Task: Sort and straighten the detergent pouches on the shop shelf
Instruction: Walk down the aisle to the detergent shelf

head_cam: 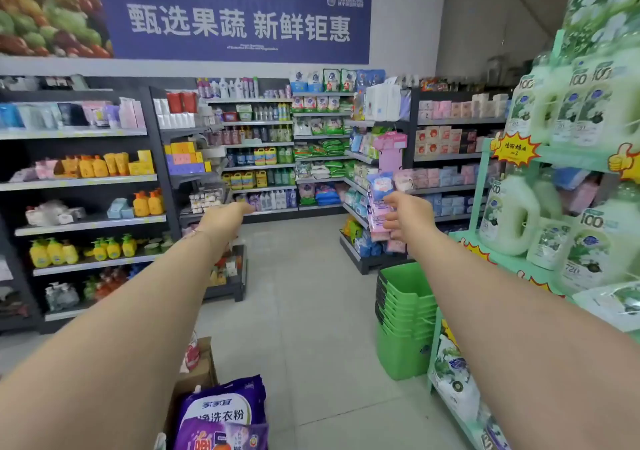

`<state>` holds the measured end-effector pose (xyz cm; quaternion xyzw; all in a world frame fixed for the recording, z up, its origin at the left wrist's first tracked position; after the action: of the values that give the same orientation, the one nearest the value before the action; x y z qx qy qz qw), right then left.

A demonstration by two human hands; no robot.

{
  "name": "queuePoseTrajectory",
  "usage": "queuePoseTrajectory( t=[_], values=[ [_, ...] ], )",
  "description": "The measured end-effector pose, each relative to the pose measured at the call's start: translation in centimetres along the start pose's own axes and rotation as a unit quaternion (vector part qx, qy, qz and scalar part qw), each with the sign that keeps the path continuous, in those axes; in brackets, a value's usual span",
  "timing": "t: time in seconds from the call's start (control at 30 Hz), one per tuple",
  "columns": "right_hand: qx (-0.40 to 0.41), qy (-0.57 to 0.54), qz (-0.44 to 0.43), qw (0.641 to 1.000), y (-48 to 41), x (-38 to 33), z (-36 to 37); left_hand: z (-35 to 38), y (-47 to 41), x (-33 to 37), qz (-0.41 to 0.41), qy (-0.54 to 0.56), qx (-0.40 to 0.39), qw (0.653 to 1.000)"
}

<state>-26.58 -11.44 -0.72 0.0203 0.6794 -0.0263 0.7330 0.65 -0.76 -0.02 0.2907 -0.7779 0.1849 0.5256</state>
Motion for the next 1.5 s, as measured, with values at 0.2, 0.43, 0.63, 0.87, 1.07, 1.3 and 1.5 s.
queuePoseTrajectory(
  t=[0.2,0.43,0.63,0.87,1.07,1.3,1.5],
  values=[
    [-0.035,0.23,-0.135,0.963,-1.5,0.9,1.9,2.4,-3.2,0.1,0.088,-0.069,0.008,0.994],
    [-0.083,0.376,-0.226,0.895,-8.1,0.9,4.6,7.6,-9.0,1.8,0.135,-0.181,0.002,0.974],
    [-0.102,0.479,-0.286,0.824,-18.0,-0.3,7.0,13.6,-17.1,5.1,0.149,-0.253,0.016,0.956],
    [-0.107,0.476,-0.281,0.827,-31.5,-1.1,8.3,20.7,-26.6,10.2,0.18,-0.331,0.011,0.926],
    [-0.096,0.512,-0.276,0.808,-39.1,-0.4,8.9,24.5,-32.4,11.3,0.185,-0.388,-0.012,0.903],
    [-0.112,0.542,-0.283,0.783,-46.5,0.7,13.0,28.0,-40.5,11.1,0.192,-0.442,-0.024,0.876],
    [-0.137,0.55,-0.292,0.77,-54.4,1.5,19.3,29.2,-50.3,11.4,0.179,-0.47,-0.026,0.864]
  ],
)
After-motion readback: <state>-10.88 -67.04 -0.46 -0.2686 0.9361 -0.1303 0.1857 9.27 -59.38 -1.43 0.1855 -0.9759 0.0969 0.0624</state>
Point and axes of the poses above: each hand's wrist, its own y-axis away from the middle knuckle, its own z-axis out of the palm, x = y × z, the point moved 1 cm from there along -y, towards the middle knuckle, and after that the axes turned 4 degrees about -y, right-handed, at the moved point
